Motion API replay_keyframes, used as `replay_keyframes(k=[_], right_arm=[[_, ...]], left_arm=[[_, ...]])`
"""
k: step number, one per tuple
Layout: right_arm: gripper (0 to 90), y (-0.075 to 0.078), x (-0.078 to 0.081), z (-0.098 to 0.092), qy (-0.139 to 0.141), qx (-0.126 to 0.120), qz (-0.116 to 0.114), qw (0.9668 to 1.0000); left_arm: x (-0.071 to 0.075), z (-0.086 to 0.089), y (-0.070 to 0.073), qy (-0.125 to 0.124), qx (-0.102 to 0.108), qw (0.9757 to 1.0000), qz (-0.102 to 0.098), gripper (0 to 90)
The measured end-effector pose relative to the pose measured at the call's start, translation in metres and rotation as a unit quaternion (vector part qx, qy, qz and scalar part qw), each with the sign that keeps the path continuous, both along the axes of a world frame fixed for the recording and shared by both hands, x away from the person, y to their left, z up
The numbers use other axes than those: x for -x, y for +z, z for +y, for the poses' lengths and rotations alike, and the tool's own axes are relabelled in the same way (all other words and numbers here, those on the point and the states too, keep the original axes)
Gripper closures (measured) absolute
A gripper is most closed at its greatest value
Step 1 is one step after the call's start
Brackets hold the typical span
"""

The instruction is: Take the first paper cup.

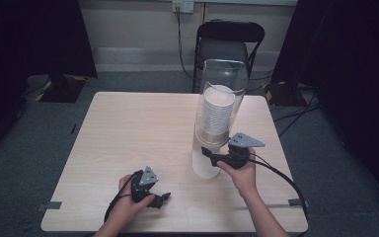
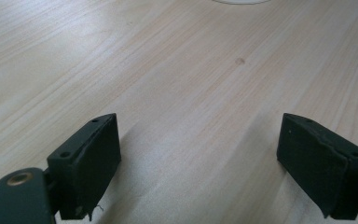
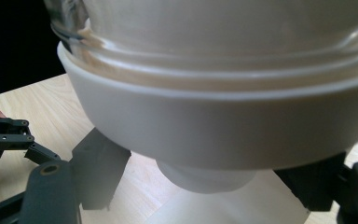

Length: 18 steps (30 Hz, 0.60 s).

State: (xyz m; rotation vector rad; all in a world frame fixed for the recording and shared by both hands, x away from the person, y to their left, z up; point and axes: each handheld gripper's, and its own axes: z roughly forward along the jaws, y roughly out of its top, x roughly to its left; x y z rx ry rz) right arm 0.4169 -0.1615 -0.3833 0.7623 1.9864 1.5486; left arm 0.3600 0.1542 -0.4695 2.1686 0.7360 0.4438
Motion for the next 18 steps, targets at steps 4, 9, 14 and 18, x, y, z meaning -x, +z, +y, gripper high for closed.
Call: replay_keyframes(k=[4,9,14,18], right_arm=[[26.0,0.0010,-0.0018,-0.0010,0.002,-0.006,0.000,1.0000],[29.4,0.0014,-0.0039,-0.0015,0.000,-0.010,0.001,0.9999],[32.3,0.0009,-0.0058,-0.0019,0.002,-0.014,0.001,0.9999],[33.1,0.0011,-0.0061,-0.0024,0.005,-0.010,0.002,0.9999]], left_arm=[[0.0000,-0.0001,-0.0001,0.001,0.001,1.0000,0.000,12.9],[0.0000,-0.0002,-0.0002,0.001,0.001,1.0000,0.001,12.8],[-0.0001,-0.0003,-0.0002,0.001,0.001,1.0000,0.001,12.8],[0.0000,-0.0003,-0.0002,0.001,0.001,1.0000,0.001,12.8]])
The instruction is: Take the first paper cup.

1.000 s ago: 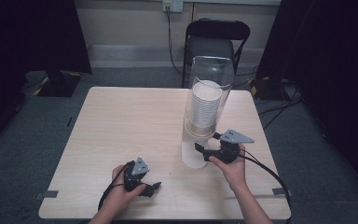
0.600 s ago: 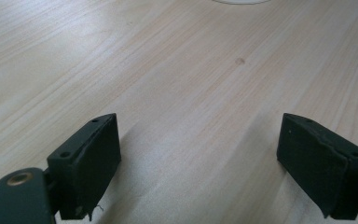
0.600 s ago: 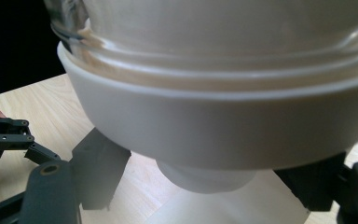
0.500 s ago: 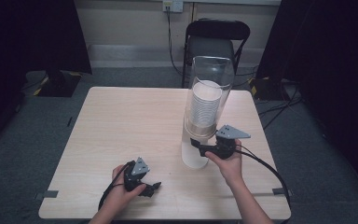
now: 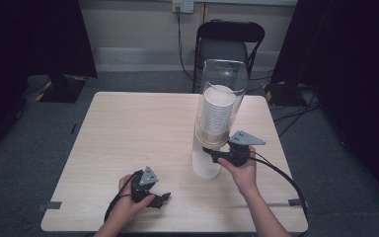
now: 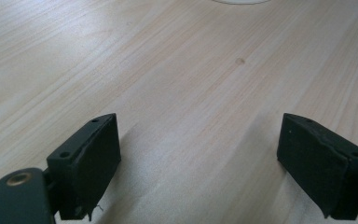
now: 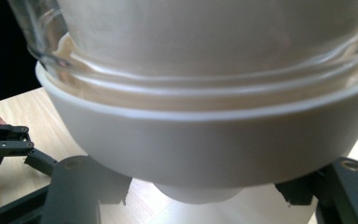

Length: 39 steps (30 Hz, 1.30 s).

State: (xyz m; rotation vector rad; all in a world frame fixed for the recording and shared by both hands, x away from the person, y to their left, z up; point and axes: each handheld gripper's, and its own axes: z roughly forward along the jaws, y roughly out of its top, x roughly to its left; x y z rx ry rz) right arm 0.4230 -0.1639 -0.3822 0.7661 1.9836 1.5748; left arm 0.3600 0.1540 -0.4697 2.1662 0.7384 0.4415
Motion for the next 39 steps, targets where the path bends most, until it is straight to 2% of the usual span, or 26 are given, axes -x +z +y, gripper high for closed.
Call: replay_keyframes(k=[5,9,17,24,39], right_arm=[[34.0,-0.0002,0.0001,-0.0004,0.003,0.006,0.001,1.0000],[34.2,-0.0030,0.0002,-0.0008,0.002,-0.002,-0.003,1.0000],[34.6,-0.0028,0.0000,-0.0012,0.003,0.005,0.000,1.0000],[35.0,-0.0054,-0.0002,-0.0014,0.003,-0.003,0.003,1.0000],[35.5,-0.0061,-0.0005,-0.0014,0.006,0.002,0.004,1.0000]], left_arm=[[0.0000,0.0000,0.0000,0.000,0.000,1.0000,0.000,12.8],[0.0001,-0.0001,0.0000,0.001,0.000,1.0000,0.000,12.8],[0.0001,0.0000,0.0000,0.000,0.000,1.0000,0.000,12.8],[0.0001,-0.0001,-0.0001,0.000,0.000,1.0000,0.000,12.8],[0.0001,0.0000,0.0000,0.000,-0.001,1.0000,-0.001,12.8]])
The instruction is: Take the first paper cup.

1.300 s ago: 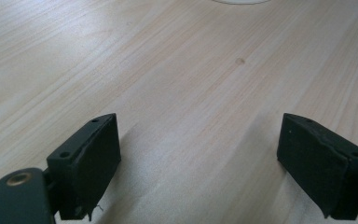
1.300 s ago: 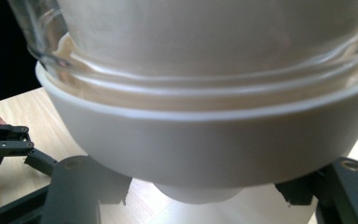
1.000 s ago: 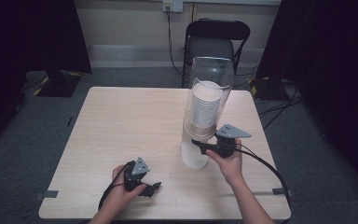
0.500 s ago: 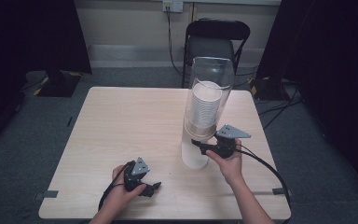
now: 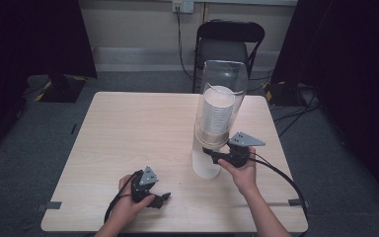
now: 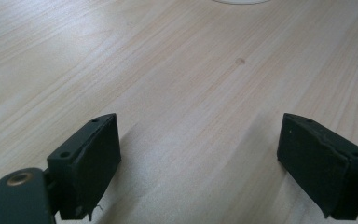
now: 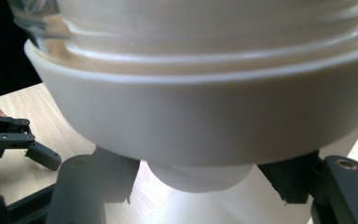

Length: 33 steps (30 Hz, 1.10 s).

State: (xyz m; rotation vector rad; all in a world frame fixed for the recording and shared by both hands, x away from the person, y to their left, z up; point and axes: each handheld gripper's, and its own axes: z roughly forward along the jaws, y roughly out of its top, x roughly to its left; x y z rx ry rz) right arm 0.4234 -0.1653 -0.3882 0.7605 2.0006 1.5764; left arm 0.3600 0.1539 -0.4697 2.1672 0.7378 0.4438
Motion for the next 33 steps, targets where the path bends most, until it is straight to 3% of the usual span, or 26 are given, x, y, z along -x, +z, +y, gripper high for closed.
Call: replay_keyframes(k=[12,14,15,16,17,18,19,20,22,23,26,30,33], right_arm=[[35.8,-0.001,0.000,0.001,-0.004,0.006,-0.007,1.0000],[37.0,-0.004,-0.001,0.001,-0.009,0.028,0.002,0.9996],[37.1,-0.010,-0.003,0.003,-0.015,0.070,0.021,0.9972],[37.2,-0.035,-0.005,-0.001,-0.016,0.085,0.054,0.9947],[37.2,-0.035,-0.005,-0.001,-0.016,0.085,0.054,0.9947],[37.1,-0.049,-0.005,-0.003,-0.015,0.084,0.074,0.9936],[37.0,-0.058,-0.005,-0.006,-0.015,0.066,0.088,0.9938],[36.9,-0.062,-0.004,-0.009,-0.015,0.053,0.088,0.9946],[36.5,-0.058,-0.005,-0.014,-0.009,0.080,0.082,0.9933],[36.5,-0.058,-0.005,-0.014,-0.009,0.080,0.082,0.9933],[36.3,-0.052,-0.004,-0.021,-0.001,0.111,0.082,0.9905],[36.1,-0.063,-0.001,-0.038,-0.012,0.105,0.101,0.9893],[36.0,-0.065,0.003,-0.046,-0.018,0.105,0.100,0.9893]], left_arm=[[0.000,0.000,0.000,0.001,0.000,1.0000,0.000,12.8],[0.000,0.000,0.000,0.001,0.000,1.0000,0.000,12.8],[0.000,0.000,0.000,0.001,0.000,1.0000,0.000,12.8],[0.000,0.000,0.000,0.001,0.000,1.0000,0.001,12.8],[0.000,0.000,0.000,0.001,0.001,1.0000,0.000,12.8],[0.000,0.000,0.000,0.001,0.000,1.0000,0.000,12.8],[0.000,0.000,0.000,0.000,0.001,1.0000,0.001,12.7],[0.000,0.000,0.000,-0.001,0.001,1.0000,0.001,12.5],[0.000,0.000,0.000,0.000,0.003,1.0000,0.002,12.2],[0.000,-0.001,0.000,-0.001,0.003,1.0000,0.003,12.2],[0.000,-0.001,0.000,-0.001,0.003,1.0000,0.003,12.2],[0.000,-0.001,0.000,-0.001,0.003,1.0000,0.003,12.2],[0.000,-0.001,0.000,0.000,0.003,1.0000,0.002,12.2]])
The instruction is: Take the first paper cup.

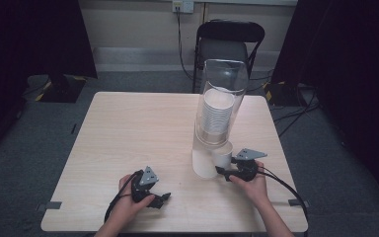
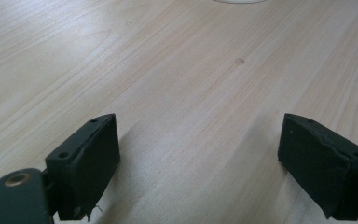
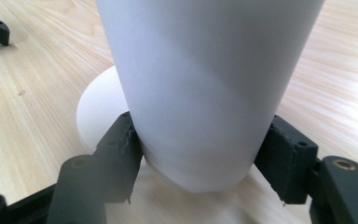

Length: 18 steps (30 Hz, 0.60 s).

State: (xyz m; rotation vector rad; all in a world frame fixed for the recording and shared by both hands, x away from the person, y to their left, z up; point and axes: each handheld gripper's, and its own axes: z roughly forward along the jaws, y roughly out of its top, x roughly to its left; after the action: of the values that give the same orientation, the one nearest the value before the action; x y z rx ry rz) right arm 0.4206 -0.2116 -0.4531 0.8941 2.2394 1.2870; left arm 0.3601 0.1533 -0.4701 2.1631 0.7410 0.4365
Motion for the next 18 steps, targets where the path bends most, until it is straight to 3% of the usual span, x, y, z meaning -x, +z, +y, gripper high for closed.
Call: replay_keyframes(k=[6,9,15,18], right_arm=[[35.7,0.004,0.009,-0.015,-0.004,0.007,-0.004,1.0000],[35.7,0.003,0.016,-0.019,-0.003,-0.006,-0.006,1.0000],[35.4,0.002,0.034,-0.011,0.026,-0.034,-0.012,0.9990],[35.4,0.004,0.040,-0.004,0.036,-0.045,-0.016,0.9982]], left_arm=[[0.000,0.000,0.000,0.000,0.000,1.0000,0.000,12.2],[0.000,0.000,0.000,0.000,0.000,1.0000,0.000,12.2],[0.000,0.000,0.000,0.001,-0.001,1.0000,-0.001,12.3],[0.001,0.001,0.001,-0.013,-0.009,0.9998,-0.007,15.4]])
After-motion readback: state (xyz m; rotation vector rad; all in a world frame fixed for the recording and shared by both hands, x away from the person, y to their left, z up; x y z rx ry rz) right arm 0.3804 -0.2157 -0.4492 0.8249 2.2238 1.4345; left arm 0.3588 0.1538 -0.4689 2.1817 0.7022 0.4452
